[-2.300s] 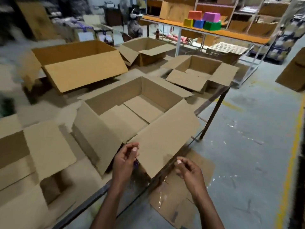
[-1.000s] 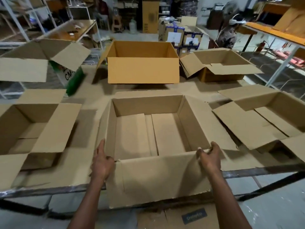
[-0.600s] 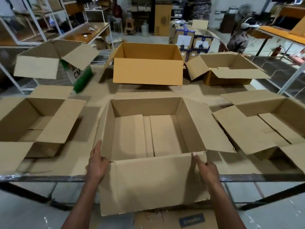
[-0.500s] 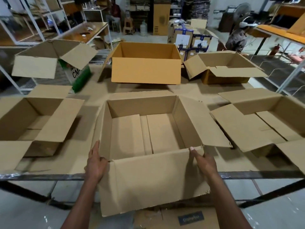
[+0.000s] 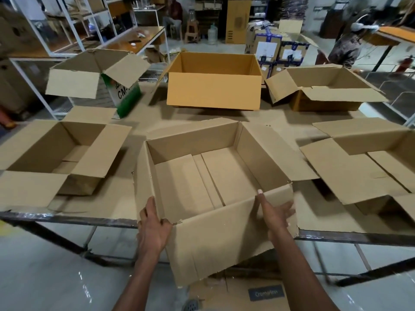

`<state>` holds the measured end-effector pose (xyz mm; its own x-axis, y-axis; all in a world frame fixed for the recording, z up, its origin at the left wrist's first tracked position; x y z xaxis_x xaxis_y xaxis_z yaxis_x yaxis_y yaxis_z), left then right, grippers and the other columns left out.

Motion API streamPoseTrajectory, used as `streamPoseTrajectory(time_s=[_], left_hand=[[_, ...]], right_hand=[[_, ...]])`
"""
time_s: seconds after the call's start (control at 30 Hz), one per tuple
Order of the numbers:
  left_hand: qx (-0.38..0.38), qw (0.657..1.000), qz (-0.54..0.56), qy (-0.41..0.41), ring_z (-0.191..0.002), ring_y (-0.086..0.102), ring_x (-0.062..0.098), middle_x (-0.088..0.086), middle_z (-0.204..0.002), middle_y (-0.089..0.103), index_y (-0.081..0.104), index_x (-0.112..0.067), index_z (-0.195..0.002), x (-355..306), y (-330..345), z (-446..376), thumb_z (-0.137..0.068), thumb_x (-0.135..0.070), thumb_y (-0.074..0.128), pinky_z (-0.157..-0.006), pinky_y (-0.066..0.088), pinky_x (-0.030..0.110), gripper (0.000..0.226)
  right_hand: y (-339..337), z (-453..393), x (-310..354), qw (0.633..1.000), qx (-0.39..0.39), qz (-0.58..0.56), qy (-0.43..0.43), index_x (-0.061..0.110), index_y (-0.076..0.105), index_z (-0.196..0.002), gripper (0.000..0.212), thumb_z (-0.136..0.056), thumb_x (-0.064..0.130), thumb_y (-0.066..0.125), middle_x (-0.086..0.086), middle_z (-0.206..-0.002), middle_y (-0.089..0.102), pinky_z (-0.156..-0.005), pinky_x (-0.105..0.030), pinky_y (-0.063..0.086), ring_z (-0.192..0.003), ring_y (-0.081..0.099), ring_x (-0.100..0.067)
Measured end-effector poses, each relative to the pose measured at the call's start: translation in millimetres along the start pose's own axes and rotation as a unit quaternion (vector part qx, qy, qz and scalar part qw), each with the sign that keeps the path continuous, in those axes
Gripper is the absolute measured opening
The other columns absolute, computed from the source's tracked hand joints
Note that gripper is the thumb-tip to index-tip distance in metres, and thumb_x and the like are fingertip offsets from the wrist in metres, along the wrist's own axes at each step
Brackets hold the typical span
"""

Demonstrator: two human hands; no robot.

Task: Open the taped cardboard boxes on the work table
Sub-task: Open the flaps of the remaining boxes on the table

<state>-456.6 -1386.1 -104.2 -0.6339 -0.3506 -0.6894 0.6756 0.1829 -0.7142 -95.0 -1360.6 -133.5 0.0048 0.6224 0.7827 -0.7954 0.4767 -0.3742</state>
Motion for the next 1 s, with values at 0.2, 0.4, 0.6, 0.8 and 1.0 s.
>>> streamPoseTrajectory(time_s=[0.2, 0.4, 0.6, 0.8, 1.0], left_hand=[[0.012, 1.000, 0.015, -0.016, -0.126, 0.044, 0.038, 0.012, -0.143, 0.039, 0.015, -0.031, -0.155, 2, 0, 2, -0.086, -0.020, 0.064, -0.101, 0.045, 0.056, 0.085], [0.015, 0.999, 0.016, -0.026, -0.128, 0.041, 0.040, 0.013, -0.147, 0.037, 0.015, -0.028, -0.157, 3, 6, 5, -0.089, -0.021, 0.061, -0.103, 0.043, 0.060, 0.082], [0.040, 0.998, 0.036, -0.018, -0.133, 0.035, 0.040, 0.009, -0.150, 0.032, 0.014, -0.035, -0.155, -3, 12, 11, -0.084, -0.031, 0.062, -0.105, 0.038, 0.062, 0.086], [-0.064, 0.966, 0.186, -0.166, -0.123, 0.051, 0.037, 0.013, -0.136, 0.055, 0.051, -0.023, -0.135, 40, 9, 21, -0.085, -0.063, 0.044, -0.103, 0.042, 0.053, 0.064], [0.044, 0.863, 0.397, -0.310, -0.126, 0.054, 0.032, -0.002, -0.129, 0.059, 0.055, -0.026, -0.131, 99, 31, 32, -0.096, -0.058, 0.053, -0.107, 0.041, 0.047, 0.047]], right_hand=[[2, 22, -87, 0.952, -0.043, -0.258, 0.158, 0.025, 0.019, -0.155, 0.131, -0.054, 0.080, 0.080, -0.010, -0.151, 0.039, -0.107, -0.055, 0.041, -0.132, 0.044, -0.038], [-5, 48, -102, 0.924, 0.023, -0.334, 0.184, 0.010, 0.050, -0.140, 0.073, -0.082, 0.044, 0.079, -0.009, -0.125, 0.058, -0.104, -0.057, 0.044, -0.116, 0.054, -0.035], [-60, 66, -61, 0.935, -0.071, -0.346, 0.023, 0.017, 0.068, -0.105, 0.021, -0.087, 0.020, 0.078, -0.006, -0.109, 0.072, -0.093, -0.039, 0.053, -0.103, 0.066, -0.027], [-78, 88, -27, 0.921, -0.035, -0.387, -0.039, 0.007, 0.052, -0.138, 0.050, -0.092, 0.011, 0.071, -0.001, -0.119, 0.063, -0.082, -0.023, 0.046, -0.099, 0.060, -0.017], [-87, 81, -17, 0.946, -0.053, -0.315, -0.051, 0.012, 0.057, -0.130, 0.048, -0.086, 0.016, 0.077, -0.004, -0.125, 0.064, -0.106, -0.047, 0.048, -0.116, 0.060, -0.026]])
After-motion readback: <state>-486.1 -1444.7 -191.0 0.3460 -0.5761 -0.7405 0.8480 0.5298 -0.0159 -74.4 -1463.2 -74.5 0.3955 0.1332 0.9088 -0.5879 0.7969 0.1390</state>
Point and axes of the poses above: each hand's wrist, its own z-axis away from the middle knuckle, its own y-axis out of the palm, x = y × z, the point moved 5 cm from there along -z, towards the middle knuckle
